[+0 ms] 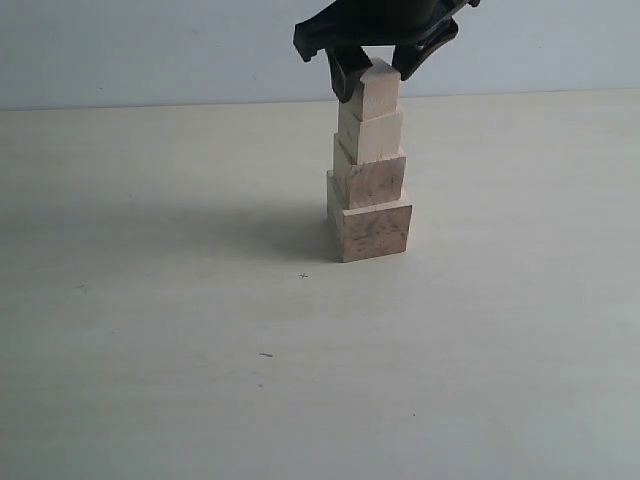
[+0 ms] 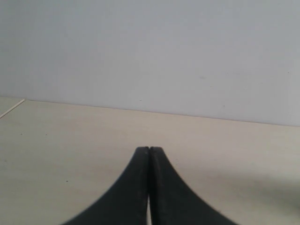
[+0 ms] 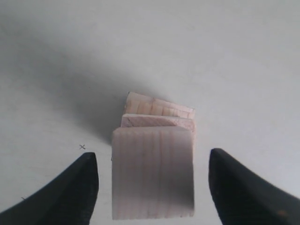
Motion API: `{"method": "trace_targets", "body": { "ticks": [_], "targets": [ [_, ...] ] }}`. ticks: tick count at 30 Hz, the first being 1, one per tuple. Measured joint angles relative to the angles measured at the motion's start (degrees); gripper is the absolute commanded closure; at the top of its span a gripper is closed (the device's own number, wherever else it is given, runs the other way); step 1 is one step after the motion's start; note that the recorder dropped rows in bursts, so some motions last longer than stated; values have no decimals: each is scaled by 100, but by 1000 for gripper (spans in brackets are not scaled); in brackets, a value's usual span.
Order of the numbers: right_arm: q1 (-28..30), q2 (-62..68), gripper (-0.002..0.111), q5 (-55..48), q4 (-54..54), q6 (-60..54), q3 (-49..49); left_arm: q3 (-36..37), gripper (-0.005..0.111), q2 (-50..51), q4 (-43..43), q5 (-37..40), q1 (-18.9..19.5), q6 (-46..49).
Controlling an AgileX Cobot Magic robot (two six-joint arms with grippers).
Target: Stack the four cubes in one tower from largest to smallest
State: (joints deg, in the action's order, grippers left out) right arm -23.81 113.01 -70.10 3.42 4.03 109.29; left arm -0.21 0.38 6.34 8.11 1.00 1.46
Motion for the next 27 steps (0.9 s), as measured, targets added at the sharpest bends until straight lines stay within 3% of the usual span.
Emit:
{"method": "trace_targets", "body": {
  "ticks": [13,27],
  "targets": [
    [0,0,44,0,401,-36,0,0,107,0,0,0,0,0],
    [0,-37,44,0,101,-77,0,0,107,0,0,0,0,0]
  ]
}}
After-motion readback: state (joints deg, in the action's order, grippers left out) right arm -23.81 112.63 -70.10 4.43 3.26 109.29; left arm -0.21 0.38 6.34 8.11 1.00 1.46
